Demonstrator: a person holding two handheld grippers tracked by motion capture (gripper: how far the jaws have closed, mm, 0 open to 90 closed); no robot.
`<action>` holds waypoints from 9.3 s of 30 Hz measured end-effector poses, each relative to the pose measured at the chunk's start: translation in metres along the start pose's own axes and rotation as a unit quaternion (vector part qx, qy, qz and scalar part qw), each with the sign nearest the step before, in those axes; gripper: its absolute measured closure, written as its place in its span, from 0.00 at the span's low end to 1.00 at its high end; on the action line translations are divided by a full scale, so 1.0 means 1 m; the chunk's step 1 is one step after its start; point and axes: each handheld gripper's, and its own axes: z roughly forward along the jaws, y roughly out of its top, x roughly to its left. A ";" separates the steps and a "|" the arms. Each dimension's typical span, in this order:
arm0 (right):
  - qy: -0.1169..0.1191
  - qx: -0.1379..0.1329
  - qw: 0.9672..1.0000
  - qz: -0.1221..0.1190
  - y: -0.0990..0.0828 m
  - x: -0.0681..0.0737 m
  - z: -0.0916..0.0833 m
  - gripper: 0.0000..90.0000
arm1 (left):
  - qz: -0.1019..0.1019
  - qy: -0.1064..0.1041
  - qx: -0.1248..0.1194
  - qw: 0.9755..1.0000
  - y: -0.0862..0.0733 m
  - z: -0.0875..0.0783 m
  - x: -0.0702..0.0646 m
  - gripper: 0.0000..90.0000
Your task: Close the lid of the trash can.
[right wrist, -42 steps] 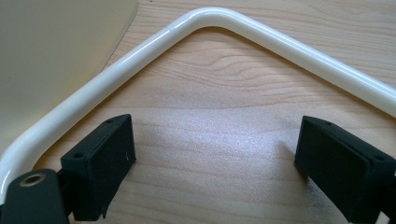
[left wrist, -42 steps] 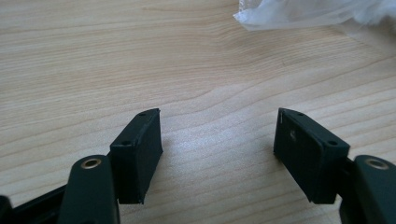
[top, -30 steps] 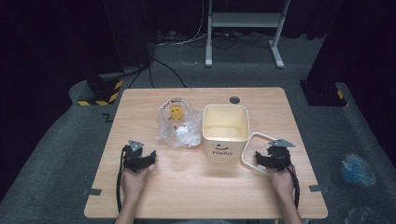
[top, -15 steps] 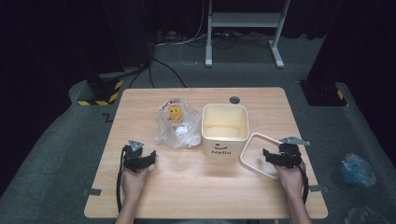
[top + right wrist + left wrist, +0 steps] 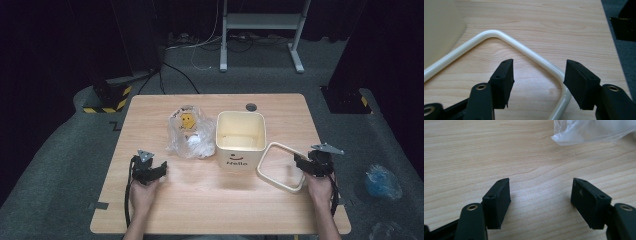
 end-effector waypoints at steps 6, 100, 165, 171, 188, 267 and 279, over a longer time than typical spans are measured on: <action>-0.015 0.004 1.000 0.005 -0.002 -0.009 0.003 0.54 | 0.001 0.001 0.000 1.000 0.000 0.000 0.000 0.35; 0.038 -0.025 0.998 -0.034 0.035 -0.038 -0.051 0.86 | 0.000 0.001 0.001 1.000 0.000 0.000 -0.001 0.36; 0.124 -0.040 0.990 -0.053 0.132 0.018 -0.048 0.86 | -0.002 0.001 0.000 1.000 0.000 0.000 -0.001 0.36; 0.132 -0.033 0.989 -0.056 0.140 0.026 -0.041 0.86 | -0.002 0.001 0.000 1.000 0.000 0.000 -0.001 0.36; 0.140 -0.029 0.988 -0.066 0.162 0.048 -0.029 0.86 | 0.000 0.001 0.000 1.000 0.000 0.000 -0.001 0.36; 0.189 0.013 0.976 -0.106 0.174 0.082 0.030 0.87 | 0.001 0.000 0.000 1.000 0.000 0.000 -0.001 0.37; 0.190 0.017 0.975 -0.114 0.176 0.083 0.031 0.87 | 0.001 -0.001 0.000 1.000 0.000 0.000 -0.001 0.37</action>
